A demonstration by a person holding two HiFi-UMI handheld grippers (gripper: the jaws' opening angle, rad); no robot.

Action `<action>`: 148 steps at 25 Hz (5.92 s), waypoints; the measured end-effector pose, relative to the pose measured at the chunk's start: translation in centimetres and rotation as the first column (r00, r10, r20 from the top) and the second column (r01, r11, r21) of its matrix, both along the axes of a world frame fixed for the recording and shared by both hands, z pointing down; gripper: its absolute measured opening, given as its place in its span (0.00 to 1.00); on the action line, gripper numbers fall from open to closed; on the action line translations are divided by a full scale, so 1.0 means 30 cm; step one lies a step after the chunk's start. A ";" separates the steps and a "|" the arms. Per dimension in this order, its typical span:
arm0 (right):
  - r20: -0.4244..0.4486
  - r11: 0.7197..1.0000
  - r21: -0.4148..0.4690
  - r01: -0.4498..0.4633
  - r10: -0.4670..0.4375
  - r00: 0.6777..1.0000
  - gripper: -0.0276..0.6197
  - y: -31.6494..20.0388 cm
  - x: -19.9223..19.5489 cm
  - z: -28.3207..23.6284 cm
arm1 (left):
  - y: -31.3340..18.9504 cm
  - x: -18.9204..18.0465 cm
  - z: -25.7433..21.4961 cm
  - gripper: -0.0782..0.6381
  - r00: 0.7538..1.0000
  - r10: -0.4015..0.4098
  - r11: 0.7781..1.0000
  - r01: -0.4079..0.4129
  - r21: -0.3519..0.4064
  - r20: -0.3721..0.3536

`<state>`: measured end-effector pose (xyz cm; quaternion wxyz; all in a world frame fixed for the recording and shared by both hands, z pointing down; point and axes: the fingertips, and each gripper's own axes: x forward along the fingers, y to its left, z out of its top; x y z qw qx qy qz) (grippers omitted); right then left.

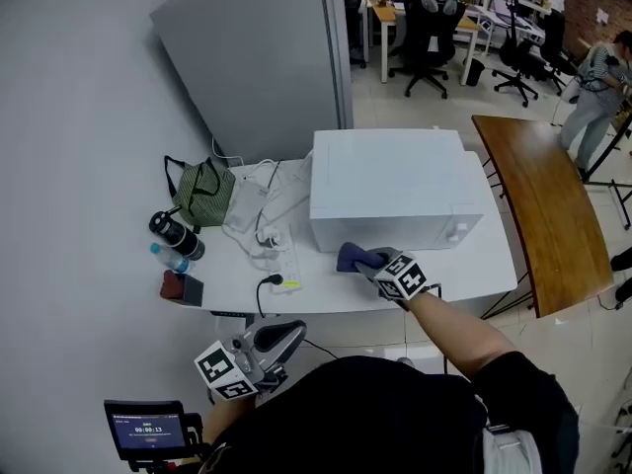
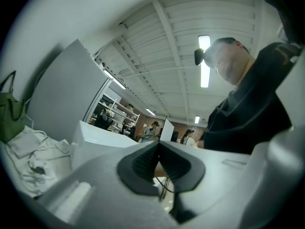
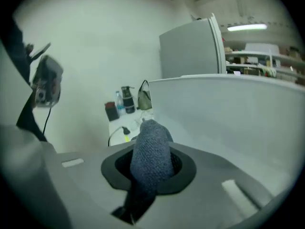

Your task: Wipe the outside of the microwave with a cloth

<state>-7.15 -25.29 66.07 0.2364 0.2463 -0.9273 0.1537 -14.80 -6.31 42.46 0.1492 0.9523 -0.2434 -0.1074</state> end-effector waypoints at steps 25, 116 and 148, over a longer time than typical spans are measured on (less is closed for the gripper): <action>0.426 0.748 -0.407 -0.525 0.664 0.615 0.13 -0.201 0.865 -0.019 | 0.023 0.422 0.000 0.11 0.999 0.045 0.999 -0.044 -0.028 0.008; 0.465 0.838 -0.434 -0.332 0.523 0.714 0.13 0.213 1.084 0.106 | 0.232 0.419 -0.020 0.11 0.995 -0.032 0.999 0.034 -0.020 0.092; 0.550 0.980 0.166 -0.106 -0.003 0.835 0.13 1.230 0.708 -0.862 | 0.829 0.441 -0.036 0.11 0.982 0.188 0.979 -0.187 0.080 0.000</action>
